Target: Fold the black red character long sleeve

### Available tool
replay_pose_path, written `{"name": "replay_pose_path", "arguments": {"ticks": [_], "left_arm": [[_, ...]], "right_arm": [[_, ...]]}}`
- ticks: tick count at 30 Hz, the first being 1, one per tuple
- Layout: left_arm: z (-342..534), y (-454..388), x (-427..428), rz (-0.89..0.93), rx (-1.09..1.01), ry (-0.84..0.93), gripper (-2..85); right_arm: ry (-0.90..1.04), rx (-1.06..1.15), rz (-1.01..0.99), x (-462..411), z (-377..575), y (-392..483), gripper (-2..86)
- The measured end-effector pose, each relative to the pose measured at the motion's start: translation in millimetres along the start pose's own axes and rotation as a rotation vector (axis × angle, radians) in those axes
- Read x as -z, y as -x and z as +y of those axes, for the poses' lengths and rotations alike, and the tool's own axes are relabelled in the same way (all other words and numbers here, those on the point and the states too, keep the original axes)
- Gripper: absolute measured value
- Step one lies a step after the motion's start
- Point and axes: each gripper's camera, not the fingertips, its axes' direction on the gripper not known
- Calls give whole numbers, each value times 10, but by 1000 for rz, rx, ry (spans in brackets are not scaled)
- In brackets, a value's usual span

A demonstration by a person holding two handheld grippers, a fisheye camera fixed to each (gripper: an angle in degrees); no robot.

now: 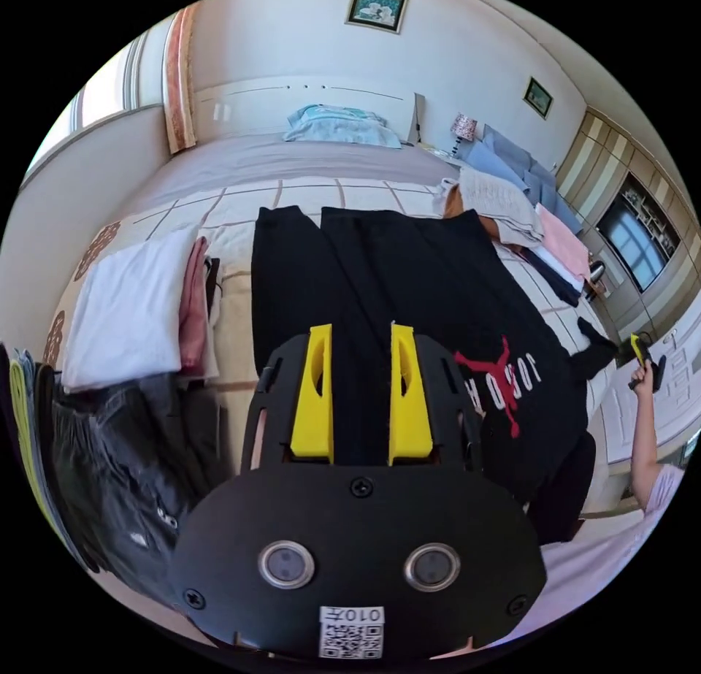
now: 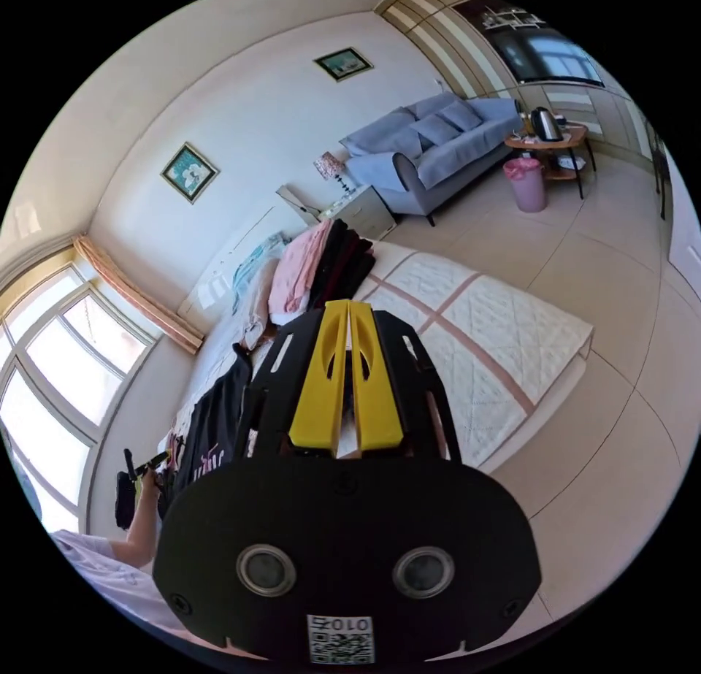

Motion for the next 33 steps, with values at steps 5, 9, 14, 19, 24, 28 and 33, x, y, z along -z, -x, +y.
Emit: {"name": "replay_pose_path", "arguments": {"ticks": [5,9,14,19,24,28,33], "left_arm": [[-835,13,-916,-99,111,121,98],[-917,100,-1286,-182,169,218,81],[-557,558,-1109,37,308,73,30],[-256,898,-751,89,333,14,5],[-132,842,384,293,97,-315,1],[543,1257,1561,242,124,-448,0],[1767,1976,2110,242,276,-537,0]], "right_arm": [[4,132,47,160,394,265,24],[35,179,119,134,756,347,25],[74,225,120,-26,923,516,26],[133,293,46,-393,1035,902,25],[188,411,43,-662,1217,1487,25],[194,473,47,-774,1385,1834,25],[276,522,12,-1177,1682,2201,26]]}}
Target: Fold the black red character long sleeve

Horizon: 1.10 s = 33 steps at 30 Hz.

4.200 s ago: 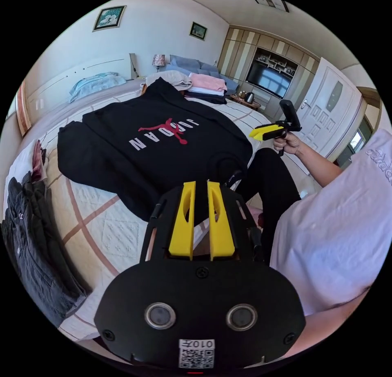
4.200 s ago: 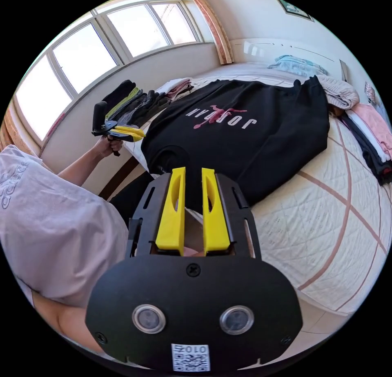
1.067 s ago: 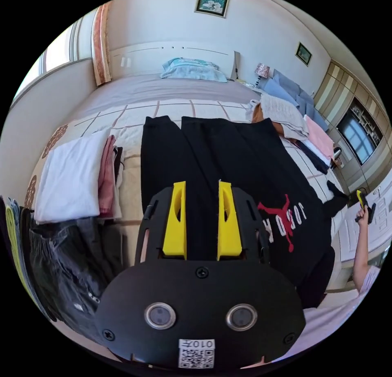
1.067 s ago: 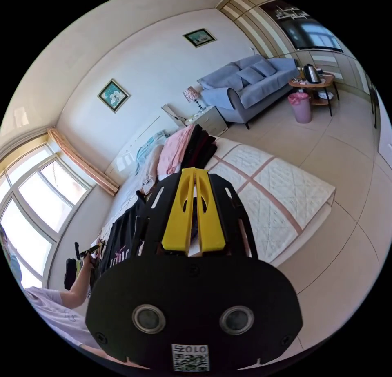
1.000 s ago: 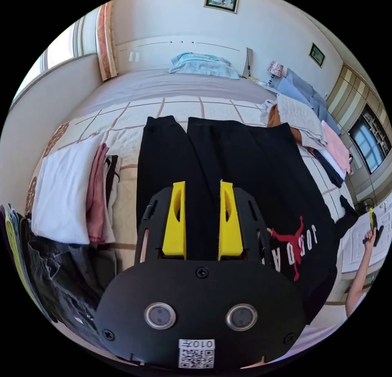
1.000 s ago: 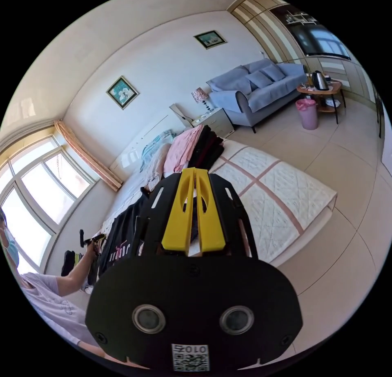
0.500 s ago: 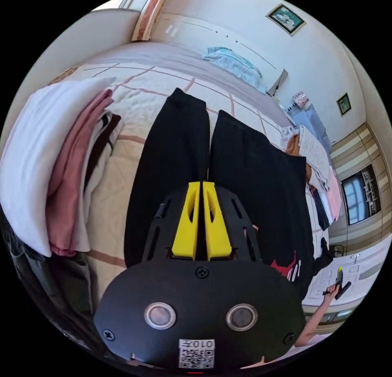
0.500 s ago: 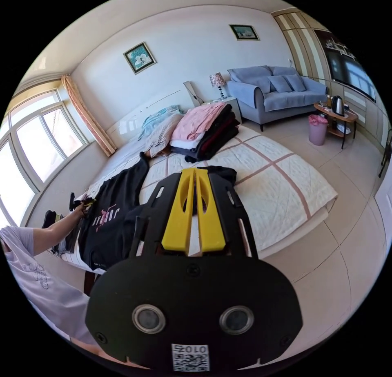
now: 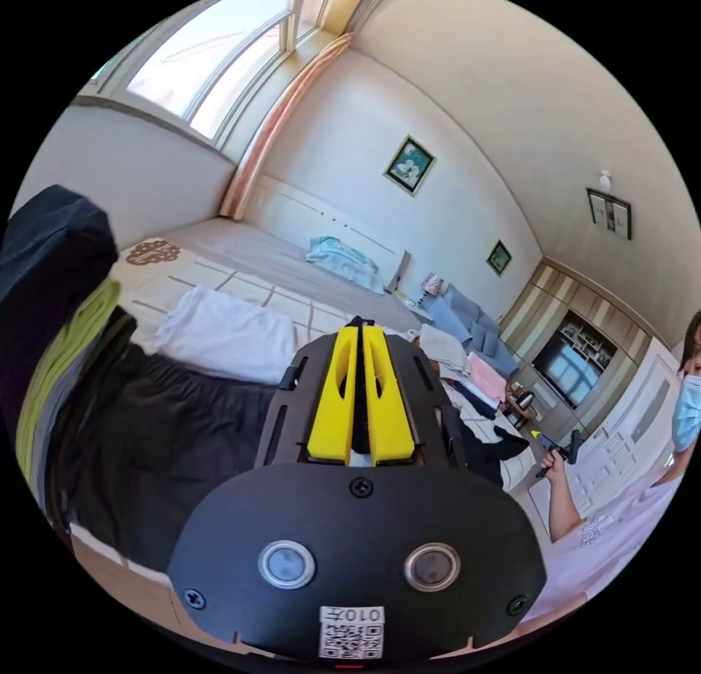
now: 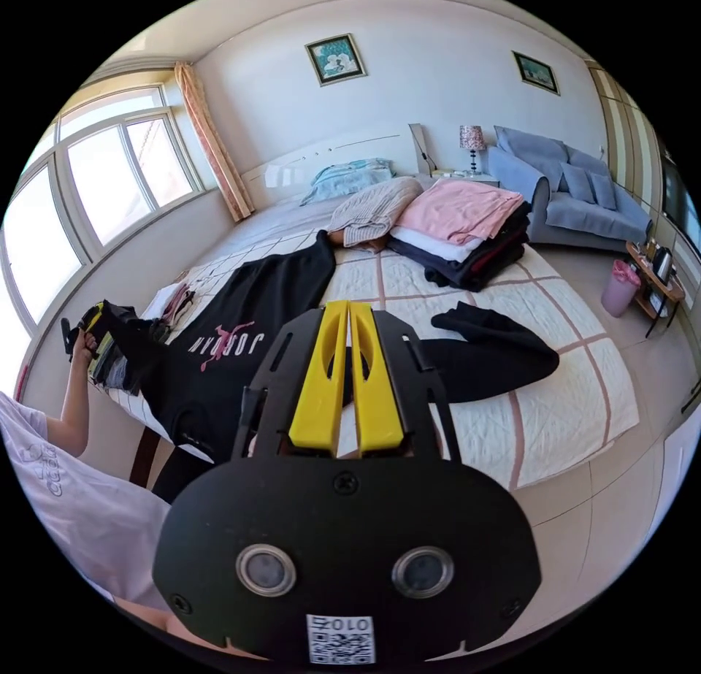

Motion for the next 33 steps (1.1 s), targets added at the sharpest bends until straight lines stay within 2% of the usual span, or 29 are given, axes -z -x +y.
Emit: {"name": "replay_pose_path", "arguments": {"ticks": [2,7,9,10,11,14,17,18,19,20,22,27,29,33], "left_arm": [[241,353,228,-94,97,59,1],[380,431,298,-224,19,89,4],[392,524,92,-318,59,224,7],[415,619,-121,-347,92,407,10],[461,619,-222,-387,74,487,13],[578,446,-24,-467,23,376,25],[788,308,266,-508,34,351,35],[856,258,315,-499,33,346,37],[1014,115,364,-410,8,329,40],[1189,-59,310,-245,-39,343,45],[1486,-330,86,-68,-83,424,54],[2326,-967,-535,32,-105,534,73],[2609,-1115,-778,16,-104,581,78],[2742,-1143,-962,20,-94,571,77]], "right_arm": [[42,16,-10,-161,-22,132,27],[124,97,-84,-540,62,584,38],[159,151,-155,-765,227,870,57],[175,171,-159,-824,282,949,60],[219,218,-155,-938,402,1106,68],[339,337,-173,-1150,728,1442,68],[371,400,-184,-1238,1021,1698,68],[375,413,-208,-1272,1119,1794,70],[375,420,-218,-1293,1166,1844,71],[375,439,-221,-1342,1251,1947,72],[370,455,-207,-1433,1337,2091,77],[335,557,-179,-1573,1434,2493,101],[355,611,-143,-1608,1521,2606,106],[400,661,-69,-1758,1820,2728,120]]}}
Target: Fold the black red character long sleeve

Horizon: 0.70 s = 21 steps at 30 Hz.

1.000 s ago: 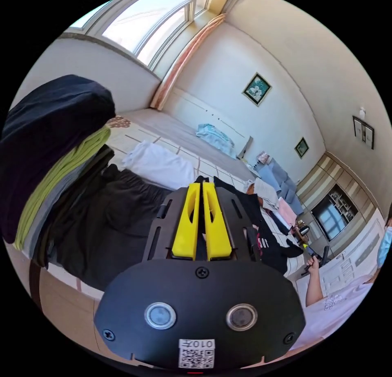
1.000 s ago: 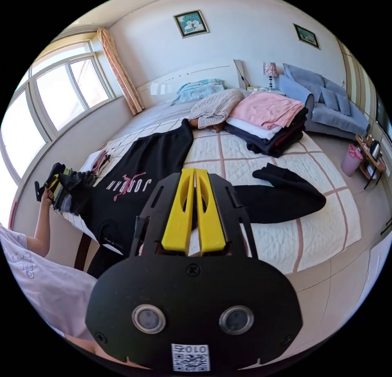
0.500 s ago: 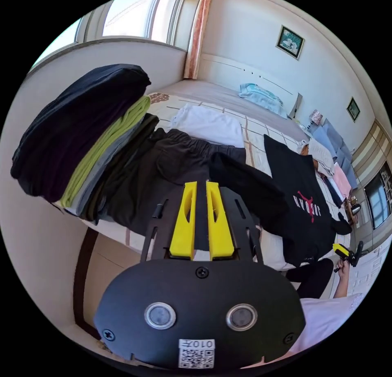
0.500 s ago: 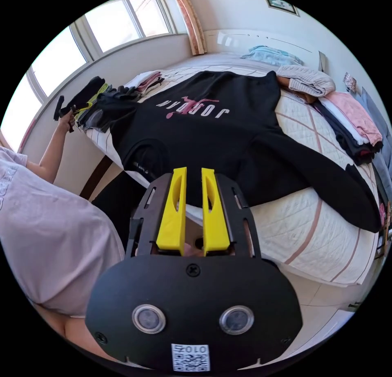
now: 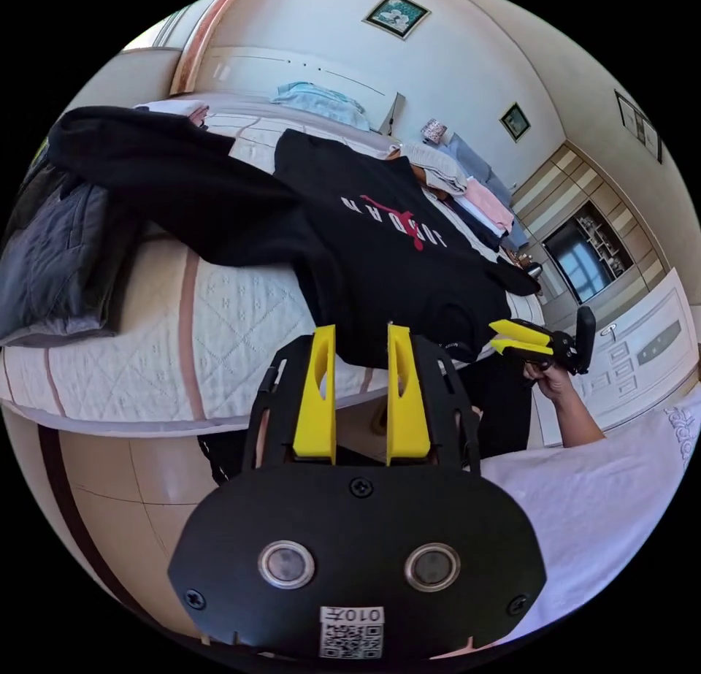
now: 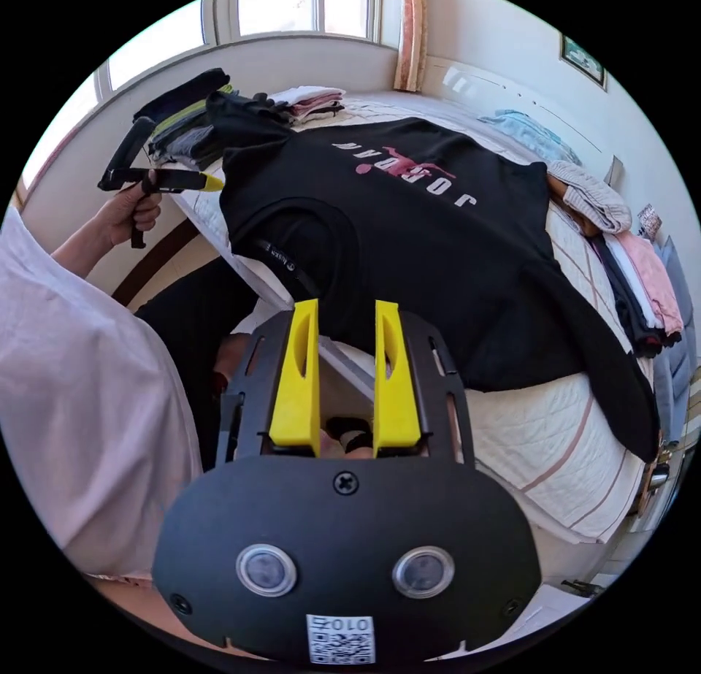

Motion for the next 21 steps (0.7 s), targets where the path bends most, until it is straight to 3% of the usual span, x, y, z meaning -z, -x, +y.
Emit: {"name": "replay_pose_path", "arguments": {"ticks": [11,21], "left_arm": [[81,155,-168,77,91,-36,4],[313,323,-115,166,162,-57,0]], "right_arm": [[38,76,207,-309,158,555,135],[20,106,294,-506,28,794,105]]}}
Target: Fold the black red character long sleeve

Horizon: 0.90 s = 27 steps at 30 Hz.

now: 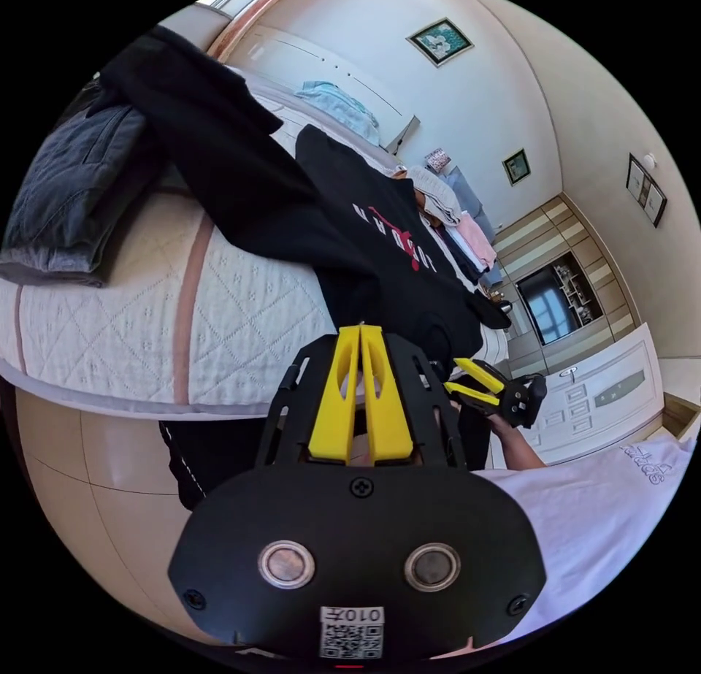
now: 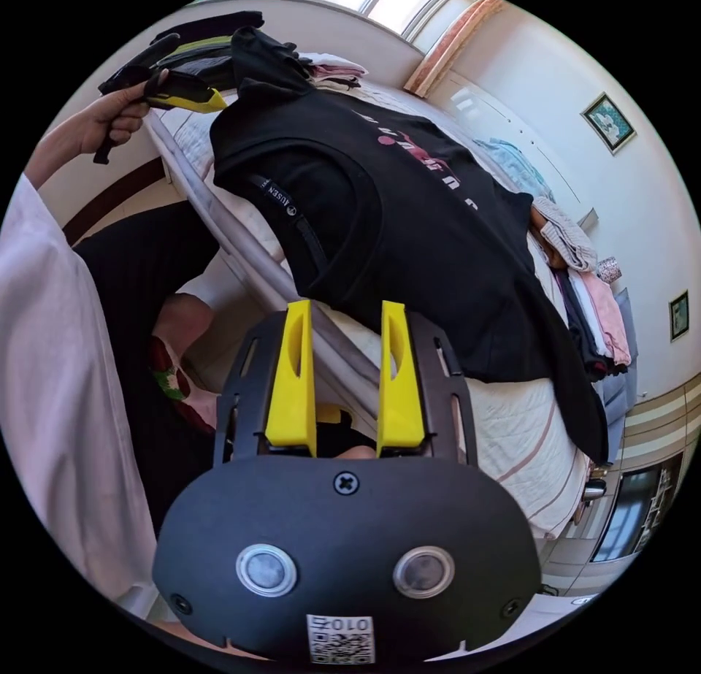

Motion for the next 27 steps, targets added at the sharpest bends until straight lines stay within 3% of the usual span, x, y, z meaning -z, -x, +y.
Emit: {"name": "replay_pose_path", "arguments": {"ticks": [5,14,22,27], "left_arm": [[70,-34,-12,-38,-13,3,6],[31,-303,-260,-136,-51,53,59],[75,-316,-284,-194,-27,19,15],[144,-364,-63,-125,-55,-8,3]], "right_arm": [[-25,-15,-41,60,-22,-22,59],[-46,-15,-82,266,6,-133,49],[-45,-7,-116,433,33,-315,46],[-76,-7,-165,627,135,-563,44]]}}
